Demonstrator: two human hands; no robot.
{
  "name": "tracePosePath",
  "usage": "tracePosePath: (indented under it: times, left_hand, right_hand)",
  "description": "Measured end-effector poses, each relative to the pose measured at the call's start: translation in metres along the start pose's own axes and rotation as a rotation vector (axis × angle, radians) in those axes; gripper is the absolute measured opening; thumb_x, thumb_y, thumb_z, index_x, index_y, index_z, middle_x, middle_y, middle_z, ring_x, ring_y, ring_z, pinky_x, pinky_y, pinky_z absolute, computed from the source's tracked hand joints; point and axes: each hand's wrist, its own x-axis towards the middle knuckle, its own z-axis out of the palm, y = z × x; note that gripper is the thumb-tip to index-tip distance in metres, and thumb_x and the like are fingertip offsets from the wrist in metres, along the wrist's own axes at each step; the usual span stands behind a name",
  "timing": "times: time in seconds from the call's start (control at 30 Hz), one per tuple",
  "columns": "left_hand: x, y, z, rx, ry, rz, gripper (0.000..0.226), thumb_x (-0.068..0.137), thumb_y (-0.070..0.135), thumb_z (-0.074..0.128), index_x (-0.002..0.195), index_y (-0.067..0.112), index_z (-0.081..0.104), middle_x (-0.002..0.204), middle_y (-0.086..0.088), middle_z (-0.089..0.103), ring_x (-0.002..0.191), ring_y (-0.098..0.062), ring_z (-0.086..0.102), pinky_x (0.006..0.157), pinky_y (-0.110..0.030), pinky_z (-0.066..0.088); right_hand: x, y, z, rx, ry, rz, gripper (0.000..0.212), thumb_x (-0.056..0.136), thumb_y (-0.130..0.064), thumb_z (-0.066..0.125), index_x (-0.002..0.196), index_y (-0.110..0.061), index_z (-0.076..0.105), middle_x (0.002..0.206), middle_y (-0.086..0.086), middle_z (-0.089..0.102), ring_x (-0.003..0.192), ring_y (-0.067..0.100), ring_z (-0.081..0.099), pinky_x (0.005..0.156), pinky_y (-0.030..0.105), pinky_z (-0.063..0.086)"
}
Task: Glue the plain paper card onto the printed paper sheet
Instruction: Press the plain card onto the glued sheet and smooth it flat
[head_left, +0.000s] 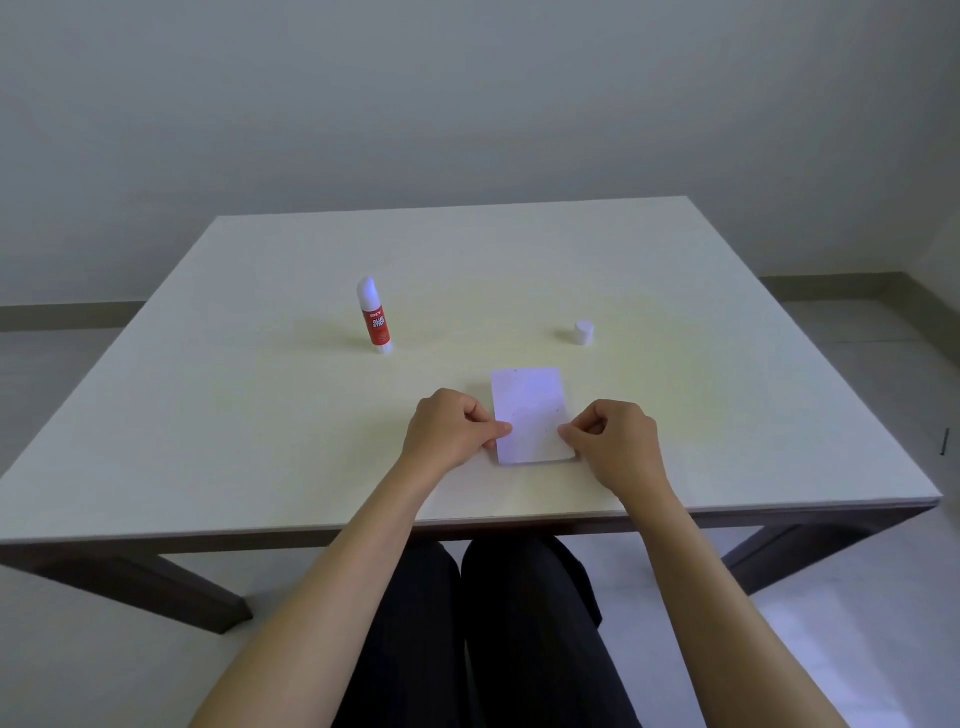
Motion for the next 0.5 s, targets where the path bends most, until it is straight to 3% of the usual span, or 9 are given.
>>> tracePosePath:
  times: [0.1,0.33,0.43,0.5]
  left_hand:
    - [0.0,0.0,0.002,0.046,0.007,0.016,0.022,0.072,0.026,0.076,0.057,0.013,0.066,0.059,0.006,0.067,0.073,-0.026,0.068,0.073,-0.035,0.054]
    - [0.001,0.0,0.011,0.173,0.065,0.078,0.032,0.072,0.028,0.076,0.051,0.02,0.053,0.053,0.012,0.055,0.064,-0.017,0.055,0.056,-0.026,0.041]
    - [0.001,-0.003,0.012,0.192,0.124,0.136,0.027,0.071,0.031,0.077,0.071,0.02,0.052,0.066,0.01,0.052,0.068,-0.015,0.05,0.052,-0.026,0.033]
    - [0.0,-0.006,0.013,0.221,0.141,0.226,0.032,0.073,0.03,0.076,0.095,0.019,0.056,0.089,0.005,0.054,0.075,-0.015,0.048,0.059,-0.026,0.035]
  right_hand:
    - [0.0,0.0,0.002,-0.026,0.01,-0.02,0.015,0.08,-0.006,0.066,0.066,-0.006,0.062,0.057,-0.004,0.057,0.055,0.013,0.05,0.048,0.019,0.037]
    - [0.001,0.0,0.006,-0.112,0.033,-0.049,0.008,0.078,-0.002,0.061,0.071,0.002,0.059,0.062,0.004,0.055,0.062,0.022,0.048,0.05,0.028,0.034]
    - [0.001,-0.002,0.006,-0.133,0.027,-0.052,0.013,0.079,-0.003,0.062,0.083,-0.006,0.051,0.068,0.004,0.053,0.066,0.026,0.049,0.052,0.03,0.037]
    - [0.001,-0.003,0.005,-0.156,0.02,-0.071,0.025,0.081,-0.005,0.063,0.104,-0.008,0.053,0.071,0.009,0.055,0.075,0.031,0.056,0.061,0.035,0.045]
